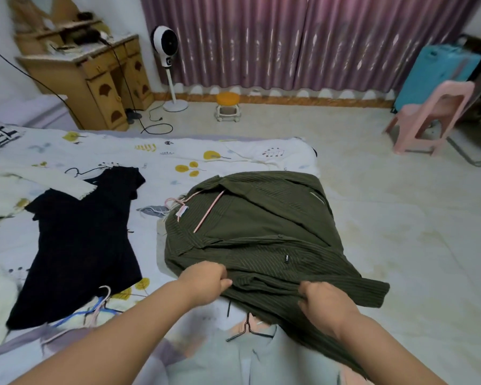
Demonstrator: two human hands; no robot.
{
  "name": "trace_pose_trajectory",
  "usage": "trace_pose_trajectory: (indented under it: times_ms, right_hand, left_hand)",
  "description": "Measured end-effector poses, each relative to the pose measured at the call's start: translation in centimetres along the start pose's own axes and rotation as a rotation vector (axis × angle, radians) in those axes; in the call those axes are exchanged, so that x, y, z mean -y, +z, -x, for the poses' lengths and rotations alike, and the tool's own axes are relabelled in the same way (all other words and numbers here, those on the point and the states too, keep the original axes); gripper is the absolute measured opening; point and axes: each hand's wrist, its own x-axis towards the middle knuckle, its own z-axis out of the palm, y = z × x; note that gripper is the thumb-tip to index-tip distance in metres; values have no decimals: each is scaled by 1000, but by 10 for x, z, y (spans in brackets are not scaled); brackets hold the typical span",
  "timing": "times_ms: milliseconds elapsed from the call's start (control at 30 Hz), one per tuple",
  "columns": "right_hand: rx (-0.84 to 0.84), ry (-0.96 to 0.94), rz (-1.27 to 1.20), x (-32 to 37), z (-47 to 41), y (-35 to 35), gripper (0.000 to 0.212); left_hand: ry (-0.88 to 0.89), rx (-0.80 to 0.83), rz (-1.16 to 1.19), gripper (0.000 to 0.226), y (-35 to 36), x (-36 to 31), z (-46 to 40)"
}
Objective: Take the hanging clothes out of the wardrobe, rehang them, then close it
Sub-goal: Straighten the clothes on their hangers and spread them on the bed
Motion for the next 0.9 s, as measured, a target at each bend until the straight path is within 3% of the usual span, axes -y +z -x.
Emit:
trace_pose_trajectory:
  times_ms: [533,900]
  right_hand:
    - [-131,-190,5,51,193,-84,26]
    - [-137,-376,46,78,306,-75,27]
  left_hand:
    - [-16,-181,38,35,-68,-62,235]
    - [-233,-224,115,40,-14,-92,401]
